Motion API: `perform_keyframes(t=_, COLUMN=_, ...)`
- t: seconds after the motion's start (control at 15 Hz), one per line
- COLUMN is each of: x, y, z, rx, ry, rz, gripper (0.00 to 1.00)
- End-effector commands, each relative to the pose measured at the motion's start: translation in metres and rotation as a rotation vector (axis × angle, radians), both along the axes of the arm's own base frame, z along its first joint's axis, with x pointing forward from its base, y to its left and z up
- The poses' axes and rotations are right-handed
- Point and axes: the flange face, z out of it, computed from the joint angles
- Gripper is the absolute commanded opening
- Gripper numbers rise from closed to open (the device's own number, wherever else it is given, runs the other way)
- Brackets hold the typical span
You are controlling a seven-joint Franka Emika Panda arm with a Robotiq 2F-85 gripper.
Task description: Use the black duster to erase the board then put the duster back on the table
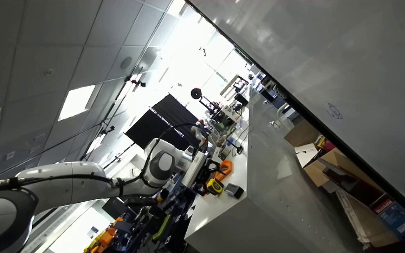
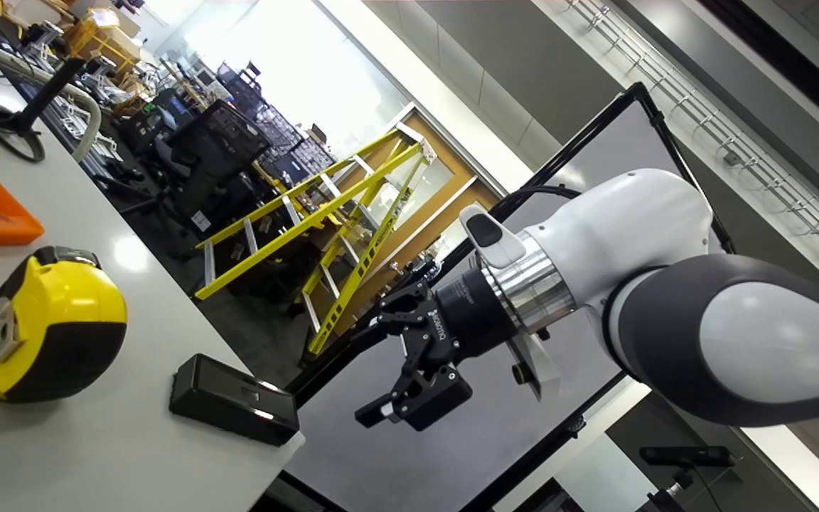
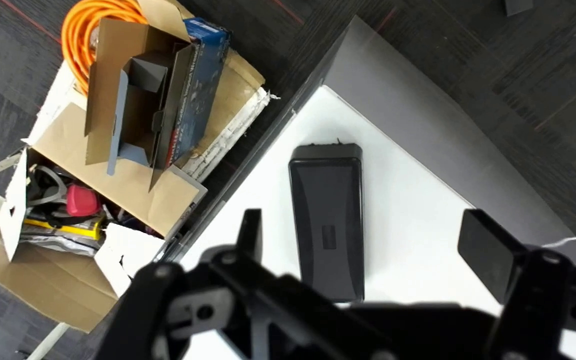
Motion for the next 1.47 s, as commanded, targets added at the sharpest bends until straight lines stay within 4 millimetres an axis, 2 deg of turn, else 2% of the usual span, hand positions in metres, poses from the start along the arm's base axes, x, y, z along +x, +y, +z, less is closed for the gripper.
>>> perform_keyframes(t=0.0, x=0.019, y=0.011, z=-0.01, rx=0.022, ry=0.008, rz=0.03, gripper=1.0)
perform_keyframes(t=0.87, x=0.058, y=0.038, z=-0.047, rx=-0.003, ry=0.05, rz=0.055, gripper=1.0)
perform_keyframes(t=1.4, x=0.064, y=0.051, z=-0.068, rx=-0.003, ry=0.09, rz=0.07, gripper=1.0)
